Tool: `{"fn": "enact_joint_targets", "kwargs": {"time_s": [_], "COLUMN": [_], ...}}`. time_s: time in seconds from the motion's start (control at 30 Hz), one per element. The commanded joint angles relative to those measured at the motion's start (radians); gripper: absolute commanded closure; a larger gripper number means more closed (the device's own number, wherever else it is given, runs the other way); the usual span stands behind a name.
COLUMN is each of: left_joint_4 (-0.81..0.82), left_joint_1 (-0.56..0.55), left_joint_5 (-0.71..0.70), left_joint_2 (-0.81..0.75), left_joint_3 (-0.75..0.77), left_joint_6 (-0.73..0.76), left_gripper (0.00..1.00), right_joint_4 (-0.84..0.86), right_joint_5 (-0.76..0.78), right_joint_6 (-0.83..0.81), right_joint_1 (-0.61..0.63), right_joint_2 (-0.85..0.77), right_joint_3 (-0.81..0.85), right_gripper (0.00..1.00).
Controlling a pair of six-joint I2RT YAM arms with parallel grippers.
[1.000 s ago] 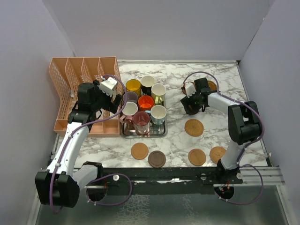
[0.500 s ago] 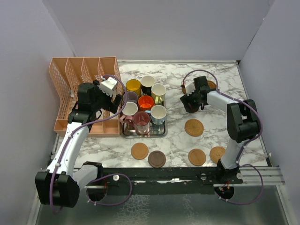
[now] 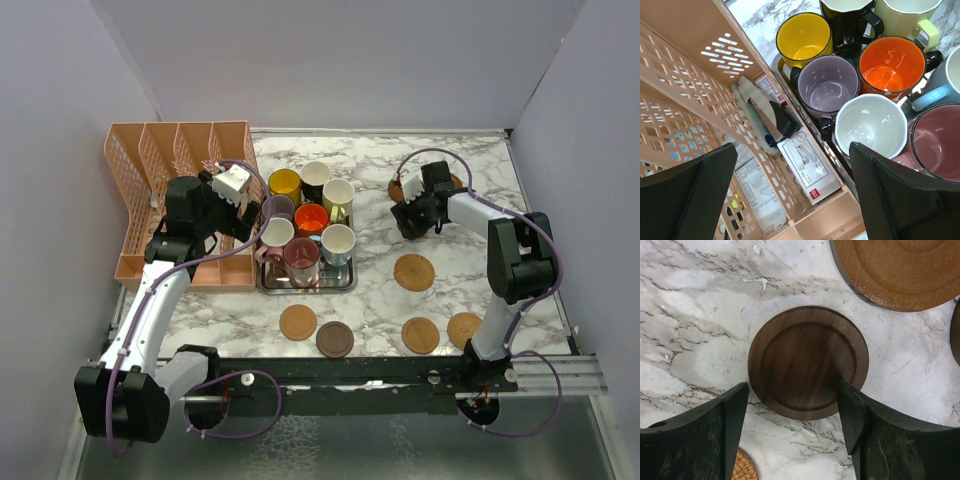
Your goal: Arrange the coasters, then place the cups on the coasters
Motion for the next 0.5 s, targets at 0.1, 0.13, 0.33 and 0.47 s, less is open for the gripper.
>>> {"fn": "enact_joint_targets", "kwargs": {"time_s": [0.1, 0.13, 0.33, 0.47], "left_joint_4": [-0.002, -0.002, -0.002, -0.003], "left_joint_1": [-0.003, -0.003, -0.003, -0.003], "left_joint_5": [0.030, 0.030, 0.030, 0.029], "left_joint_2": [-0.017, -0.017, -0.012, -0.015], "left_joint_3": [0.000, 0.000, 0.000, 0.000], "left_joint_6": [0.004, 0.005, 0.004, 0.005], "left_gripper": [0.01, 0.01, 0.01, 0.01], "right_joint_4": [-0.108, -0.109, -0.120, -0.104], "right_joint_5": [-0.084, -0.086, -0.101, -0.045], "right_joint_6": [-0.032, -0.032, -0.026, -0.011], "right_joint_1": [-0.006, -0.006, -0.006, -0.006], "right_joint_2": [-0.001, -0.010, -0.038, -0.039], "right_joint_3": [-0.028, -0.036, -0.060, -0.059], "right_gripper": [0.31, 0.31, 0.32, 0.33]}}
